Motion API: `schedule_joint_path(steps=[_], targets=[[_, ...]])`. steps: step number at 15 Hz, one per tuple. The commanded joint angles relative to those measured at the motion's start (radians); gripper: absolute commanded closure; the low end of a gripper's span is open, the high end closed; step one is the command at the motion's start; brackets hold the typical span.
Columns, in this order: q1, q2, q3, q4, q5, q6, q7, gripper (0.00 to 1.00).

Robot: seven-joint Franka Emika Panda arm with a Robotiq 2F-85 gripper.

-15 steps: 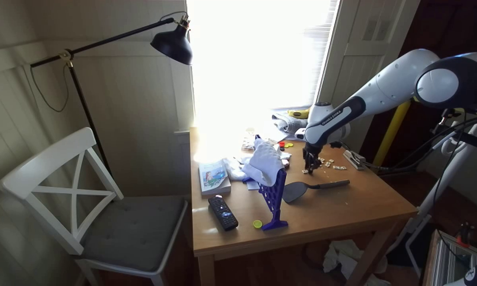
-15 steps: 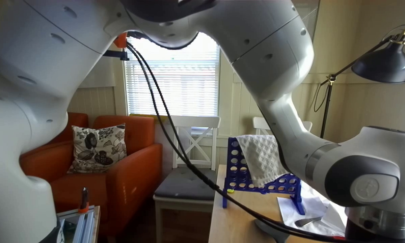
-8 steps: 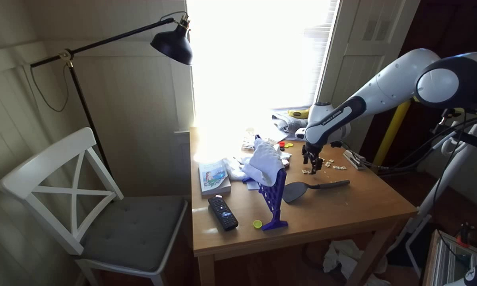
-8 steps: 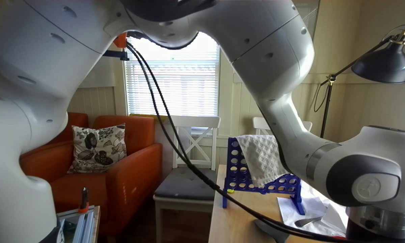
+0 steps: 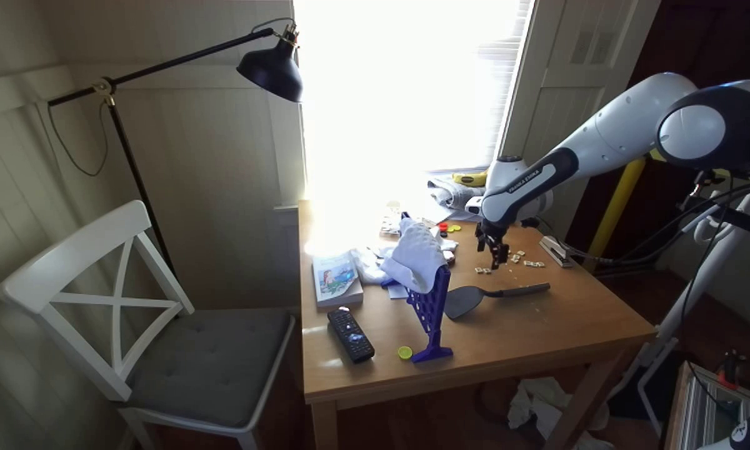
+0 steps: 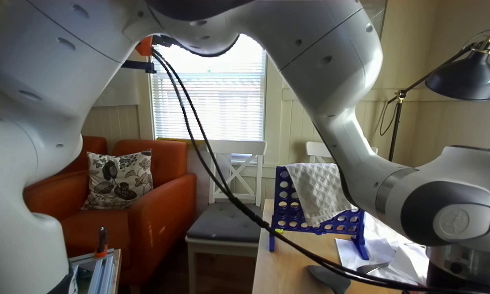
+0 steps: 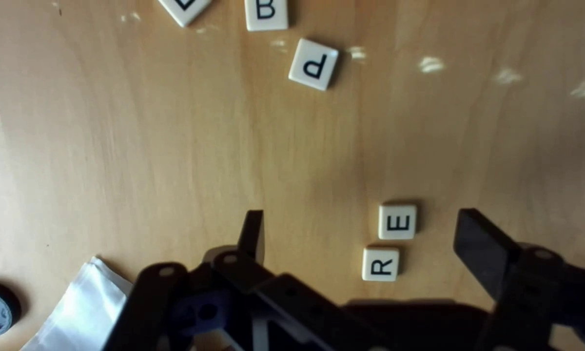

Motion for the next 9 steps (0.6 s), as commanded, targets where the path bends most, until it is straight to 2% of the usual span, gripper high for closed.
schedule_joint_path(steps=[1,9], targets=[[-0.005,0.010,0.007,0.005,-0.034,0.014,-0.008,0.00],[0.003,0.036,0.006,0.022,-0.035,0.017,0.008,0.00]])
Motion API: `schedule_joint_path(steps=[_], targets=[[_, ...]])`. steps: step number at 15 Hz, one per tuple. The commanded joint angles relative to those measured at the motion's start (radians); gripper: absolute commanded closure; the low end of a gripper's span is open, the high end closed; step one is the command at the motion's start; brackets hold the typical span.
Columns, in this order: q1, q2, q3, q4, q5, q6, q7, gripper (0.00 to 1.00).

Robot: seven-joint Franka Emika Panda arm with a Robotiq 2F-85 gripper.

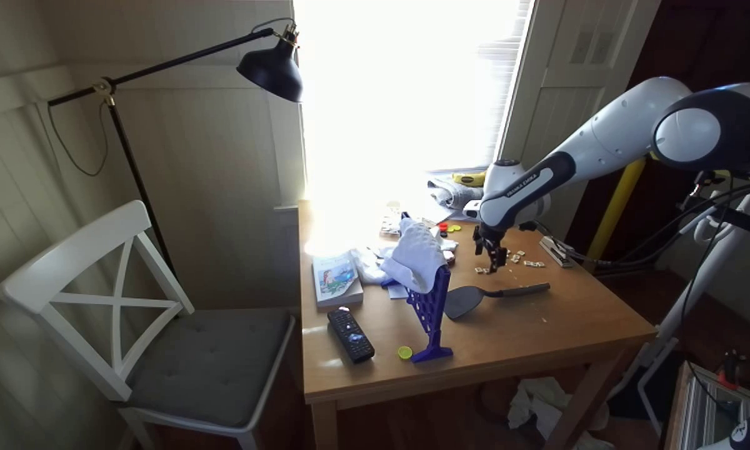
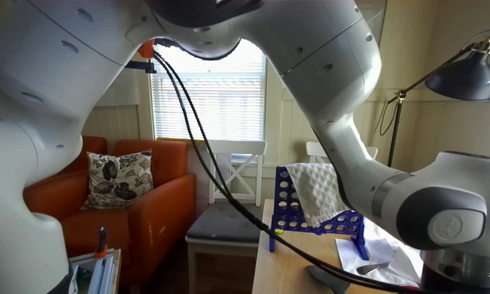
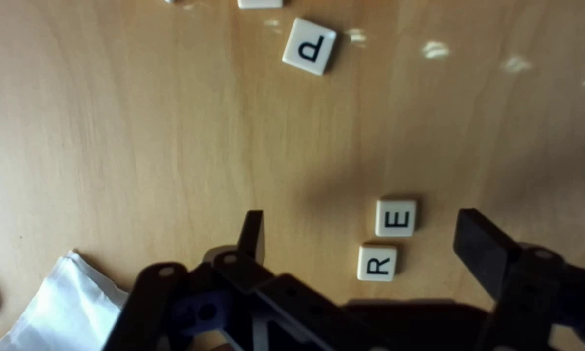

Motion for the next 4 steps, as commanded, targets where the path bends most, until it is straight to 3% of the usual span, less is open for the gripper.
schedule_joint_path(steps=[1,4], targets=[[0.000,0.015,-0.003,0.018,-0.034,0.002,0.008,0.00],[-0.010,0.001,0.010,0.002,-0.014,-0.002,0.008,0.00]])
